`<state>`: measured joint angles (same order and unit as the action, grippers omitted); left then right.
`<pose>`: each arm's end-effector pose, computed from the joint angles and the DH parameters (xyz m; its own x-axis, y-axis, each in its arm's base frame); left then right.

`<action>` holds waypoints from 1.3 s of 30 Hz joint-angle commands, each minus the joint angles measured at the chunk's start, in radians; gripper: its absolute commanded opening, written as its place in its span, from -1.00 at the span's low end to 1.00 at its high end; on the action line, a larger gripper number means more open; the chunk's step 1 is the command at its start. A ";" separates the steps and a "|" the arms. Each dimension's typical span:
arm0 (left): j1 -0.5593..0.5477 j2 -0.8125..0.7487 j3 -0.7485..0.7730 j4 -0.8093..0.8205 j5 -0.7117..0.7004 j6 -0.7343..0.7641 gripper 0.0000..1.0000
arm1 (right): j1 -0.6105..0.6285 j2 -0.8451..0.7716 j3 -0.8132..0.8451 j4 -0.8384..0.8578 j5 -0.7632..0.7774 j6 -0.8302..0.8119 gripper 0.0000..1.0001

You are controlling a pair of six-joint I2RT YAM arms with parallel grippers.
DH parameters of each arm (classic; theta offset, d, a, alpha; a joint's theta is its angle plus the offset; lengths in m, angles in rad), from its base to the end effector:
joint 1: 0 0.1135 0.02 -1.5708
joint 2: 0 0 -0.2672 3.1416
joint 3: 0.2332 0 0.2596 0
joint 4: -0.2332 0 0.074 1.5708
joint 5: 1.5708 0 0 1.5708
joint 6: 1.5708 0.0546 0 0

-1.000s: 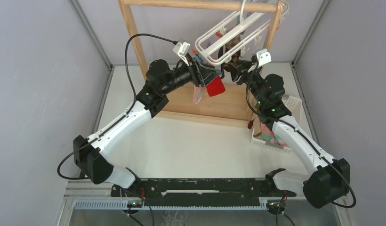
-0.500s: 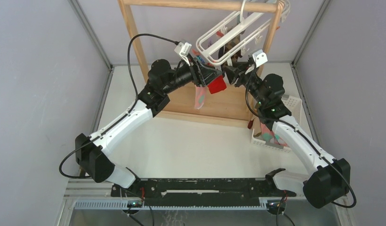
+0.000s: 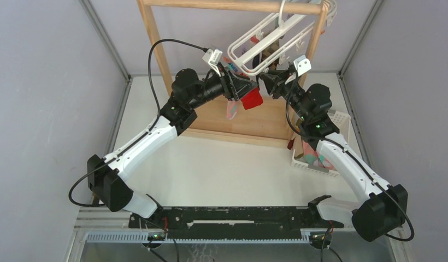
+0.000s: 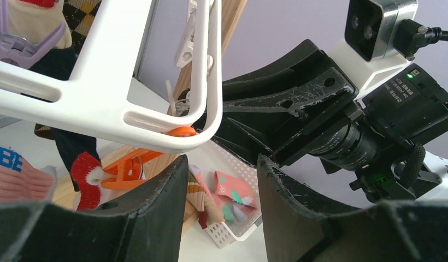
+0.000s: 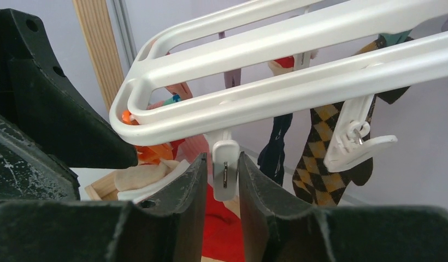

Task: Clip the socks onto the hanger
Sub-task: Open the clamp at the hanger.

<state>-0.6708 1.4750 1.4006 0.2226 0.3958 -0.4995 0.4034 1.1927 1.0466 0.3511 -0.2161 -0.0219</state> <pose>0.2797 -0.2488 0.4389 -0.3163 -0.3132 -0.8955 0.8211 0.3824 -0.4238 0.2756 0.1304 0.4103 0.1998 0.0620 -0.9779 -0.5723 0.8175 -0.0651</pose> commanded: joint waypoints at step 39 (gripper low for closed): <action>0.015 -0.021 -0.009 0.100 0.022 -0.104 0.10 | 0.104 -0.101 0.104 -0.245 0.058 -0.052 -1.00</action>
<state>-0.6628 1.4757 1.4006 0.2409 0.4114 -0.5365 0.4805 1.1297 1.0767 0.2012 -0.1841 -0.0463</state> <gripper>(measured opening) 0.540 0.088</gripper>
